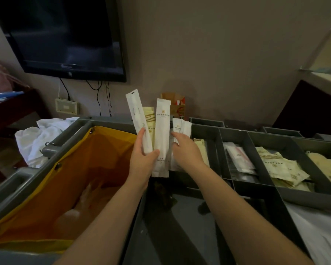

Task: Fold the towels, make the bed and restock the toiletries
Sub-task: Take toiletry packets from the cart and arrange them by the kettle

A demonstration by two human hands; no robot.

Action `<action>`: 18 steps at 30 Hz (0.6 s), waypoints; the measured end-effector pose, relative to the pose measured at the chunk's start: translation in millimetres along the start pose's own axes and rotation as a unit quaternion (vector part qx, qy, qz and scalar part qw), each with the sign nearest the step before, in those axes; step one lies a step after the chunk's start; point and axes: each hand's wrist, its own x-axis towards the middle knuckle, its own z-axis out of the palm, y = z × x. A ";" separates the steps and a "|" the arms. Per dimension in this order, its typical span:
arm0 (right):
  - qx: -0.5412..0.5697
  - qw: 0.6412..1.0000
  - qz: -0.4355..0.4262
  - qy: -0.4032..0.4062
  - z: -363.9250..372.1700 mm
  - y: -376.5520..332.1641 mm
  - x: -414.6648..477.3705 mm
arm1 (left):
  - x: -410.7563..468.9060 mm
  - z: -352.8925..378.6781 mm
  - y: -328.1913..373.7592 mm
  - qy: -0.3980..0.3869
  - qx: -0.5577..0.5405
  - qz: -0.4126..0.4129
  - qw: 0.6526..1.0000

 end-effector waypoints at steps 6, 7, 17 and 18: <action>-0.257 0.956 0.034 -0.136 11.6 26.4 49.6 | 1.7 -6.9 0.1 0.030 -0.019 0.005 0.999; -0.293 0.943 0.038 -0.151 15.2 29.2 51.2 | 1.6 -7.5 0.3 0.032 -0.025 0.003 0.999; -0.224 0.974 0.019 -0.041 4.1 10.0 27.0 | 3.1 -5.8 -0.8 0.033 -0.028 -0.010 0.999; -0.139 0.990 0.027 -0.007 -1.9 2.7 19.8 | 2.6 -5.4 -0.2 0.033 -0.029 -0.009 0.999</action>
